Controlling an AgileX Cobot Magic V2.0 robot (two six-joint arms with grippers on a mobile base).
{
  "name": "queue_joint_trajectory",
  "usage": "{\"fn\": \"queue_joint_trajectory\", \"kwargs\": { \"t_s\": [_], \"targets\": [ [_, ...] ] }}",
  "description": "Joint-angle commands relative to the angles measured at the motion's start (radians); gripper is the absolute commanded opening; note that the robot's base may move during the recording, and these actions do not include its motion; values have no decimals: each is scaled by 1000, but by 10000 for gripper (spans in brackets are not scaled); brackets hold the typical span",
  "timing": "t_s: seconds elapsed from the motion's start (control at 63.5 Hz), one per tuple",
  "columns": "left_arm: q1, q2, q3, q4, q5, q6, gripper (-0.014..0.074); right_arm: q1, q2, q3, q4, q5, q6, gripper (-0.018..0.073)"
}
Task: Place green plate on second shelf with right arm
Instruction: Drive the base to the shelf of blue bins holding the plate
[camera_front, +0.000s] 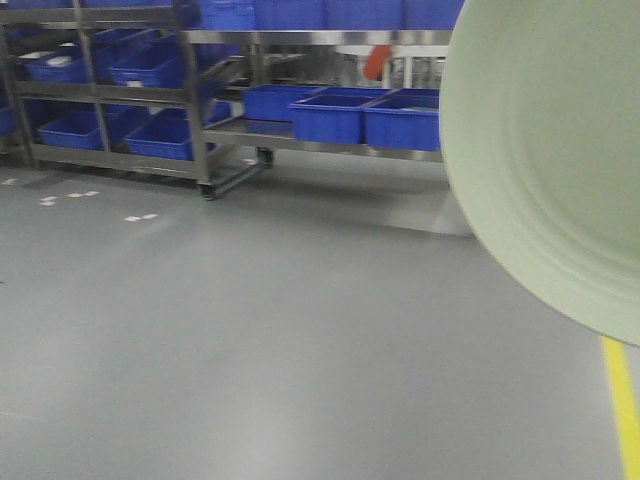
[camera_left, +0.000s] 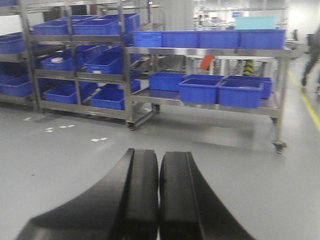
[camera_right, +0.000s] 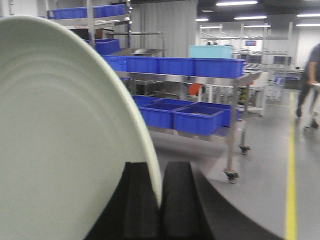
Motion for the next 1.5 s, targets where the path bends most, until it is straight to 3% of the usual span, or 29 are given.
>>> {"fn": "queue_joint_trajectory", "kwargs": {
  "t_s": [0.0,1.481],
  "targets": [
    [-2,-16,40,-7,-81,-2,130,1,4,-25,13,-119,-2,57],
    [0,-16,40,-7,-81,-2,130,1,4,-25,13,-119,-2,57]
  ]
}}
